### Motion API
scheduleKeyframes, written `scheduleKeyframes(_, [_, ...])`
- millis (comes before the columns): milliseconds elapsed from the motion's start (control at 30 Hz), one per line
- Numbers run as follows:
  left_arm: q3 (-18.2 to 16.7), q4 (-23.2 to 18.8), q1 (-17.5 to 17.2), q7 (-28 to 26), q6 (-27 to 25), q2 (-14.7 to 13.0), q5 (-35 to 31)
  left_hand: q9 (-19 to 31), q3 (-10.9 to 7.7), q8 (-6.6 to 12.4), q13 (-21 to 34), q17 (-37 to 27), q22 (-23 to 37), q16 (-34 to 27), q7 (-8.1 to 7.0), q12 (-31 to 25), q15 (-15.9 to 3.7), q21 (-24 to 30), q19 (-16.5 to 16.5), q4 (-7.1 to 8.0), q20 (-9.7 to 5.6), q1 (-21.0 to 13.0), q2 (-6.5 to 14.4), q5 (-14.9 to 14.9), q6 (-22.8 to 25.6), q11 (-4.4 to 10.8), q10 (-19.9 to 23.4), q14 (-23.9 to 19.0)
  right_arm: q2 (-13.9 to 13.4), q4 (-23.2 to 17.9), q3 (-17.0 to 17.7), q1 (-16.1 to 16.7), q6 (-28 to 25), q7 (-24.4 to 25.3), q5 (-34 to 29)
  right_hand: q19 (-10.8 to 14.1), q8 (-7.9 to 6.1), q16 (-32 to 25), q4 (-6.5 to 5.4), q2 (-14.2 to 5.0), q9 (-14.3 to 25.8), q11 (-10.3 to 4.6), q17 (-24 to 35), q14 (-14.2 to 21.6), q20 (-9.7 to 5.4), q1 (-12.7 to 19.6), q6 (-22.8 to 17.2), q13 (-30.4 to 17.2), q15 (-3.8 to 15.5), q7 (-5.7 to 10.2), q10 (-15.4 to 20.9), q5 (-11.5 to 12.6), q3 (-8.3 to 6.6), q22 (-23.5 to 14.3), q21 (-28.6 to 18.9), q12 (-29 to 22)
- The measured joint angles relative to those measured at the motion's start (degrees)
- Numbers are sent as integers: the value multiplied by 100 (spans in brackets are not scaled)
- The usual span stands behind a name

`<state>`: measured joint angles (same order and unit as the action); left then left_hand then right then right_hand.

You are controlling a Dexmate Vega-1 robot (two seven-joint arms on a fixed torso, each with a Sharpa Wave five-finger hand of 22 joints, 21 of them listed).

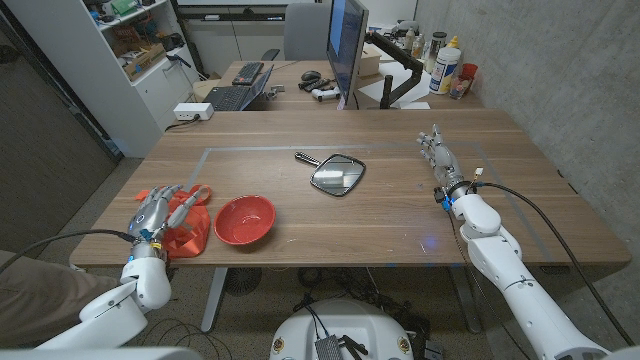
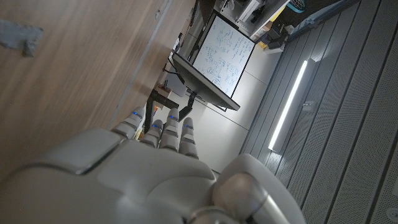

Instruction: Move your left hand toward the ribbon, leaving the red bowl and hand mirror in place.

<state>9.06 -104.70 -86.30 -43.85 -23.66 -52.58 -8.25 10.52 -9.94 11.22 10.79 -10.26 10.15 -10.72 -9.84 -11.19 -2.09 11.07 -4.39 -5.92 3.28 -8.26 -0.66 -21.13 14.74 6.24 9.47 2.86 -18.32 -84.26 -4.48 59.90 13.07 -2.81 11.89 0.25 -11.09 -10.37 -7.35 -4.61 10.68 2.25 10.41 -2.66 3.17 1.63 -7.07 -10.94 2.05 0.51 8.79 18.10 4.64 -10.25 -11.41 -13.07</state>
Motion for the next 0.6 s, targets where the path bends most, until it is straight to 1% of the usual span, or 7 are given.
scheduleKeyframes(133, [52, 55, 47, 11, 40, -19, 27, 0, 0, 1, 0, 0, 0, 0, 0, 0, 0, 0, 0, 0, 0, 0, 0, 0, 0, 0, 0, 0, 1, -6, 2, 0, -12, 3, -13, 0, 0, 0, 0, 0, 0, 0, 0, 0, 0, 0, 0, 0, 0, 0, 0, 0, 0, 0, 0, 0])
scheduleKeyframes(200, [74, 77, 65, 11, 52, -23, 42, 0, 0, 1, 0, 0, 0, 0, -31, 0, 0, 0, 0, 0, 0, 0, 0, 0, -31, 0, 0, 0, 1, -7, 2, -2, -15, 4, -22, 0, 0, 0, 0, 0, 0, 0, 0, 0, 0, 0, 0, 0, 0, 0, 0, 0, 0, 0, 0, 0])
scheduleKeyframes(600, [191, 197, 170, 11, 117, -54, 98, 0, 0, 2, 0, 0, 0, 0, -31, 0, 0, 0, 0, 0, 0, 0, 0, 0, -31, 0, 0, 0, 4, -7, -2, -34, -25, 8, -51, 0, 0, 0, 0, 0, 0, 0, 0, 0, 0, 0, 0, 0, 0, 0, 0, 0, 0, 0, 0, 0])
